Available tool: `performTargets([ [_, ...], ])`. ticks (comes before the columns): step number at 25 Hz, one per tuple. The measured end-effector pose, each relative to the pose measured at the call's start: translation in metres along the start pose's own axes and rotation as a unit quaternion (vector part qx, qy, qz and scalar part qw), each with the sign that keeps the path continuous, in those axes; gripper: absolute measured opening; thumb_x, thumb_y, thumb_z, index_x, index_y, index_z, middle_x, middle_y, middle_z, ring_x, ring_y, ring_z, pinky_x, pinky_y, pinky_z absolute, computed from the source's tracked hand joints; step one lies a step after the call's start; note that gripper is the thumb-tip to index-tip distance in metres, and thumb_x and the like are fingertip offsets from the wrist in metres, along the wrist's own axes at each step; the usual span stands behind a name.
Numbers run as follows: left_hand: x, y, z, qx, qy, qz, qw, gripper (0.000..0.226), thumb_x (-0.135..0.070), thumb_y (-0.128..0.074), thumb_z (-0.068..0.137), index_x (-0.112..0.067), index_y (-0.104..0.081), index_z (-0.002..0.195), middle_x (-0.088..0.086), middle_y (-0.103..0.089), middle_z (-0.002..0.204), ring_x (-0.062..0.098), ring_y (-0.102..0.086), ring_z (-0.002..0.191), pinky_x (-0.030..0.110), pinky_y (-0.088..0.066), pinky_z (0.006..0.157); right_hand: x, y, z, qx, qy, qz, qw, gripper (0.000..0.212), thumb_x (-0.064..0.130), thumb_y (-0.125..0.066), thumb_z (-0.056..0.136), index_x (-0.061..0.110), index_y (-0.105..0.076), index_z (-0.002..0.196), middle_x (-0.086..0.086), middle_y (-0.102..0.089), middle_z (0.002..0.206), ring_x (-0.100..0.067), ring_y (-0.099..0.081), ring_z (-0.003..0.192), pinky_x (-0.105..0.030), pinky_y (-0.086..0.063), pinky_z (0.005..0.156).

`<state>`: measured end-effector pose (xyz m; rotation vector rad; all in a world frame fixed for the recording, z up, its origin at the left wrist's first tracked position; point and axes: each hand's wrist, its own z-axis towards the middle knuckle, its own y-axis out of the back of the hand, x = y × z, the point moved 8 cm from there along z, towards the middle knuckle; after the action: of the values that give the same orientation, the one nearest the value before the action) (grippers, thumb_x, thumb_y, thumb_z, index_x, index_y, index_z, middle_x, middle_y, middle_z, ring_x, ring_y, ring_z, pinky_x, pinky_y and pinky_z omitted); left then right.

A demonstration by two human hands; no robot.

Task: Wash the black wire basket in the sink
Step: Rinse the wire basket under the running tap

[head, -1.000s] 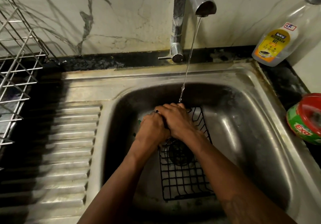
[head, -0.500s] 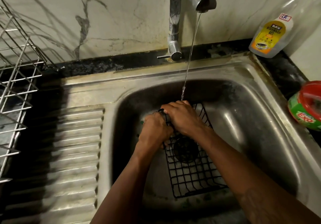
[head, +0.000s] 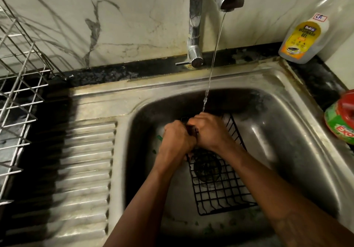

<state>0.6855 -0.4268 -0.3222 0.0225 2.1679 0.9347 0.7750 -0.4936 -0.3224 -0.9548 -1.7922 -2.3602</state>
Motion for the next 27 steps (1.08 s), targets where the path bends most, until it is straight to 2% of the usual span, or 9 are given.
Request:
performTargets([
  [3, 0.001, -0.005, 0.001, 0.009, 0.012, 0.002, 1.000, 0.011, -0.004, -0.065, 0.090, 0.000, -0.065, 0.079, 0.019, -0.074, 0.067, 0.027, -0.075, 0.057, 0.046, -0.064, 0.056, -0.046, -0.022, 0.000, 0.119, -0.165, 0.109, 0.973, 0.014, 0.040, -0.071, 0.081, 0.032, -0.076, 0.090, 0.010, -0.075, 0.081, -0.005, -0.069, 0.078, -0.036, -0.061, 0.075],
  [6, -0.005, -0.013, -0.005, 0.029, 0.029, 0.000, 0.999, 0.009, 0.002, -0.060, 0.090, 0.003, -0.061, 0.081, 0.023, -0.073, 0.067, 0.028, -0.075, 0.056, 0.040, -0.064, 0.053, -0.075, -0.009, -0.010, 0.099, -0.232, 0.059, 0.966, 0.014, 0.021, -0.078, 0.083, 0.030, -0.080, 0.093, 0.008, -0.077, 0.095, -0.005, -0.069, 0.086, -0.029, -0.060, 0.082],
  [10, -0.009, -0.013, -0.006, 0.021, 0.014, -0.001, 1.000, 0.013, 0.005, -0.062, 0.089, 0.002, -0.061, 0.077, 0.019, -0.072, 0.062, 0.022, -0.073, 0.050, 0.029, -0.059, 0.045, -0.058, 0.006, -0.018, 0.057, -0.253, -0.077, 0.963, 0.004, 0.021, -0.071, 0.084, 0.021, -0.069, 0.081, 0.003, -0.061, 0.073, -0.009, -0.053, 0.062, -0.020, -0.039, 0.053],
  [14, -0.010, -0.003, -0.003, -0.007, -0.038, 0.043, 0.998, 0.017, 0.001, -0.066, 0.088, -0.001, -0.064, 0.071, 0.013, -0.069, 0.061, 0.028, -0.075, 0.061, 0.040, -0.064, 0.058, -0.046, -0.006, -0.005, 0.100, -0.216, -0.135, 0.962, 0.010, 0.030, -0.071, 0.084, 0.022, -0.068, 0.087, -0.003, -0.065, 0.085, -0.022, -0.063, 0.078, -0.028, -0.050, 0.066],
  [18, -0.012, 0.001, -0.001, -0.030, -0.089, 0.076, 0.993, 0.024, -0.010, -0.070, 0.087, -0.011, -0.058, 0.066, -0.003, -0.058, 0.057, 0.017, -0.063, 0.056, 0.011, -0.045, 0.041, -0.004, -0.022, 0.009, 0.163, -0.068, -0.035, 0.984, 0.019, 0.027, -0.068, 0.080, 0.028, -0.058, 0.065, 0.005, -0.064, 0.073, -0.020, -0.063, 0.073, -0.030, -0.047, 0.066],
  [20, -0.008, 0.001, -0.003, -0.030, -0.081, 0.065, 0.994, 0.029, -0.010, -0.072, 0.084, -0.013, -0.054, 0.062, -0.004, -0.057, 0.055, 0.017, -0.064, 0.054, 0.010, -0.043, 0.039, -0.012, -0.022, 0.012, 0.145, -0.095, -0.007, 0.985, 0.005, 0.030, -0.070, 0.080, 0.031, -0.071, 0.075, 0.007, -0.071, 0.079, -0.015, -0.067, 0.079, -0.028, -0.051, 0.069],
  [22, -0.002, 0.002, -0.003, -0.030, -0.037, 0.031, 0.998, 0.024, -0.007, -0.071, 0.083, -0.007, -0.058, 0.062, 0.006, -0.065, 0.055, 0.020, -0.067, 0.049, 0.022, -0.055, 0.043, -0.040, -0.022, 0.009, 0.140, -0.160, 0.060, 0.975, 0.007, 0.034, -0.077, 0.081, 0.036, -0.079, 0.087, 0.015, -0.074, 0.082, -0.004, -0.067, 0.081, -0.024, -0.052, 0.073],
  [25, 0.002, -0.003, -0.006, -0.011, 0.015, 0.005, 1.000, 0.014, -0.007, -0.069, 0.083, 0.000, -0.063, 0.073, 0.020, -0.072, 0.069, 0.031, -0.075, 0.063, 0.047, -0.064, 0.057, -0.063, -0.020, -0.006, 0.162, -0.240, 0.088, 0.953, 0.004, 0.034, -0.082, 0.080, 0.032, -0.081, 0.083, 0.017, -0.073, 0.075, -0.001, -0.066, 0.076, -0.021, -0.053, 0.069],
  [27, -0.002, 0.000, -0.007, -0.032, -0.023, 0.046, 0.998, 0.019, -0.013, -0.071, 0.083, -0.004, -0.060, 0.071, 0.014, -0.070, 0.070, 0.028, -0.072, 0.063, 0.040, -0.064, 0.059, -0.046, -0.017, -0.001, 0.144, -0.185, -0.006, 0.972, 0.007, 0.033, -0.078, 0.081, 0.026, -0.079, 0.082, 0.010, -0.071, 0.074, -0.009, -0.065, 0.071, -0.019, -0.044, 0.057],
])
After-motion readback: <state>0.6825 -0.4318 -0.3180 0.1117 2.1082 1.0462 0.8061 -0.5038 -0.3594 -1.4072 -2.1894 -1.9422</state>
